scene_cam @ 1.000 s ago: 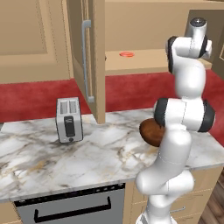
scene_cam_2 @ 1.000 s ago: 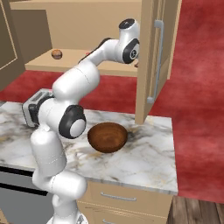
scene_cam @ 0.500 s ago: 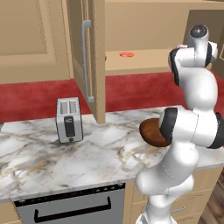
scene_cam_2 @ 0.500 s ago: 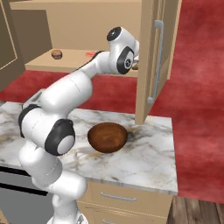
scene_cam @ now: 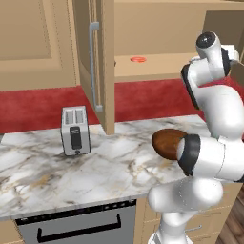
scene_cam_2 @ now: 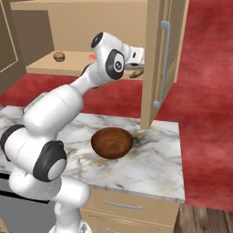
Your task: Open the cabinet. Pick the tangerine and banana from the cabinet and place them into the bowl. Then close the cabinet.
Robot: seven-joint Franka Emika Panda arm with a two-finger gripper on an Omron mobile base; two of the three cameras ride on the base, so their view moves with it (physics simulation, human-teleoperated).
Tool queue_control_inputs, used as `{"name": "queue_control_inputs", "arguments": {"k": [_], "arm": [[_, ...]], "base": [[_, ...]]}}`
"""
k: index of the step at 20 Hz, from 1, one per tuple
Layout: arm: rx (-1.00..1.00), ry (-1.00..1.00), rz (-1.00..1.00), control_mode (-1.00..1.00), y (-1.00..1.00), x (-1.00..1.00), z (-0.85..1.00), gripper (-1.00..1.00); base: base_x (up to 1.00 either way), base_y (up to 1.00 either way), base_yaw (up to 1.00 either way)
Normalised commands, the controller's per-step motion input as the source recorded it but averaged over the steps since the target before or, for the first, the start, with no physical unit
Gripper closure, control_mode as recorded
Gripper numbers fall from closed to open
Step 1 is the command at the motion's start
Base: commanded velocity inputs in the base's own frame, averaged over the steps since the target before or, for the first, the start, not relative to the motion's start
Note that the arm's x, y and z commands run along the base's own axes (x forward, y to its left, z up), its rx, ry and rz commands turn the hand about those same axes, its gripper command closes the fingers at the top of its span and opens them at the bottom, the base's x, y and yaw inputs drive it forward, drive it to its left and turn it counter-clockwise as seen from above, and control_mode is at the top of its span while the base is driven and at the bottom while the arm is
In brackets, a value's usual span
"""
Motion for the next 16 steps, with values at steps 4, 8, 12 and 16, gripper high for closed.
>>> {"name": "queue_control_inputs", "arguments": {"k": [4, 8, 12, 16], "arm": [[-0.17, 0.14, 0.0, -1.0, 0.17, -1.0, 0.0, 1.0], [-0.16, 0.1, 0.0, -1.0, 0.22, -1.0, 0.0, 1.0], [-0.1, 0.12, 0.01, -1.0, 0.36, -1.0, 0.0, 1.0], [0.0, 0.17, 0.04, -1.0, 0.57, -0.89, 0.0, 1.0]], "base": [[0.0, 0.0, 0.0], [0.0, 0.0, 0.0], [0.0, 0.0, 0.0], [0.0, 0.0, 0.0]]}}
